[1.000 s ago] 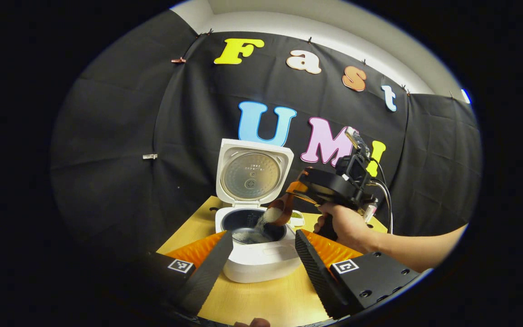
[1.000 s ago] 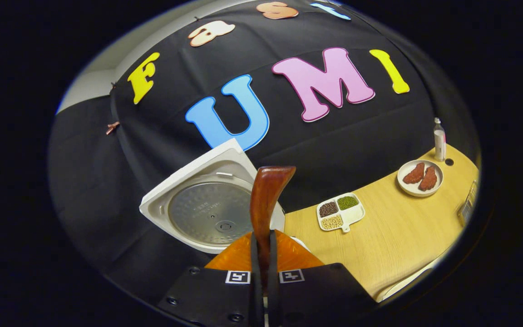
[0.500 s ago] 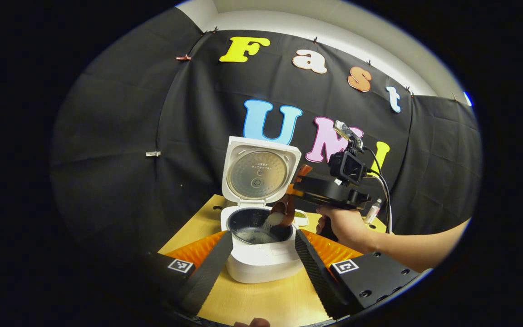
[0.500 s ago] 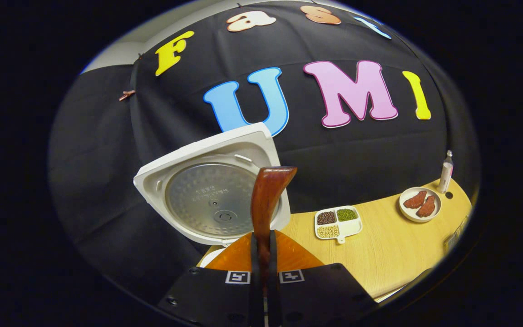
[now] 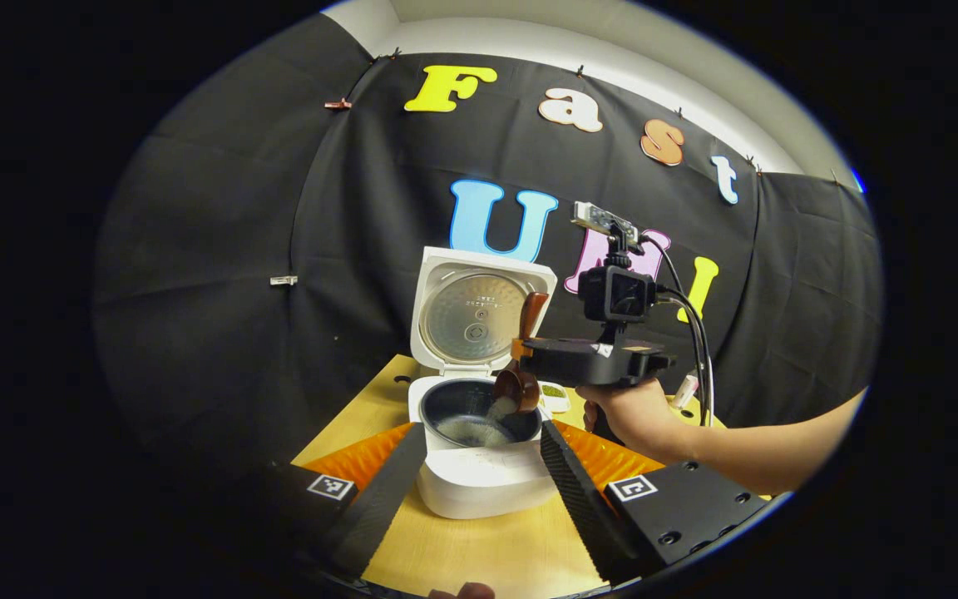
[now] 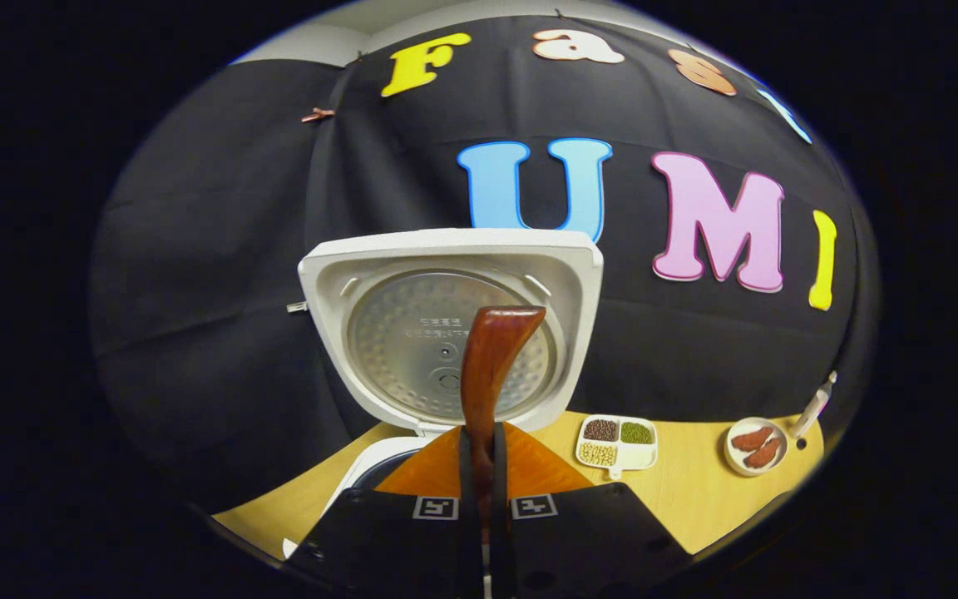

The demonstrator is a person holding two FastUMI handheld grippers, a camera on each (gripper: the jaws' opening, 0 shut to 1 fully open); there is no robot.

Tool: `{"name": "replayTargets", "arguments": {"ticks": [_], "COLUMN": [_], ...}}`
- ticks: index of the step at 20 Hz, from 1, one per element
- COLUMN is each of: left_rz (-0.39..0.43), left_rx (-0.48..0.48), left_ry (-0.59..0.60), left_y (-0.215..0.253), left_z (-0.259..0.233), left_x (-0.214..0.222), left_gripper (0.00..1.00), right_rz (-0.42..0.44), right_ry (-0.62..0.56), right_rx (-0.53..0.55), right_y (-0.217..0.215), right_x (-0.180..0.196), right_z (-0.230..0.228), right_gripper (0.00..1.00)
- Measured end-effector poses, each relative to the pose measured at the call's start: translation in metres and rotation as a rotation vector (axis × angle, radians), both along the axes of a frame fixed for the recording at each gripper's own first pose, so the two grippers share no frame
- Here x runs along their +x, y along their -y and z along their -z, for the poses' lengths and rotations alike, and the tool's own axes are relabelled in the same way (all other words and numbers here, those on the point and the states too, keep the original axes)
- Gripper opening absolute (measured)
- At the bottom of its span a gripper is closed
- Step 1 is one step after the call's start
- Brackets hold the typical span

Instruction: Close the left gripper, press the button to open the rice cooker; take a wooden spoon from the chopstick holder with the right hand, scoop a spoonful of rice and pour it into the rice cooker, then put the wooden spoon back into the chopstick holder.

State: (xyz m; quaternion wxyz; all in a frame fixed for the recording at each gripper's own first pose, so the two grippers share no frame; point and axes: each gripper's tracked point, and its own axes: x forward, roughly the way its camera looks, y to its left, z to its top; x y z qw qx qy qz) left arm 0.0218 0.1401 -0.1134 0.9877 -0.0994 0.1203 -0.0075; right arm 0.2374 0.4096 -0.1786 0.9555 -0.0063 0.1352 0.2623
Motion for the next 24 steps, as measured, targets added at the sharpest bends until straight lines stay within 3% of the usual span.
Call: {"name": "replayTargets", "arguments": {"ticks": [9, 17, 21, 24], "left_rz": [0.013, -0.002, -0.009, -0.020], "left_rx": [0.015, 0.030, 0.029, 0.035], "left_ry": [0.009, 0.002, -0.002, 0.004], "left_y": [0.001, -0.003, -0.005, -0.007], "left_z": [0.002, 0.005, 0.005, 0.003], "left_x": [0.000, -0.013, -0.019, -0.024], "left_gripper": [0.95, 0.96, 0.95, 0.96], "right_rz": [-0.270, -0.371, -0.380, -0.292], "right_ry": [0.271, 0.422, 0.384, 0.250], "right_rx": [-0.308, -0.484, -0.467, -0.300], "right_y": [-0.042, -0.052, -0.050, -0.041], "right_x": [-0.038, -0.060, -0.060, -0.047], "right_z": [-0.017, -0.017, -0.013, -0.020], "right_gripper": [0.08, 0.08, 0.08, 0.08]}}
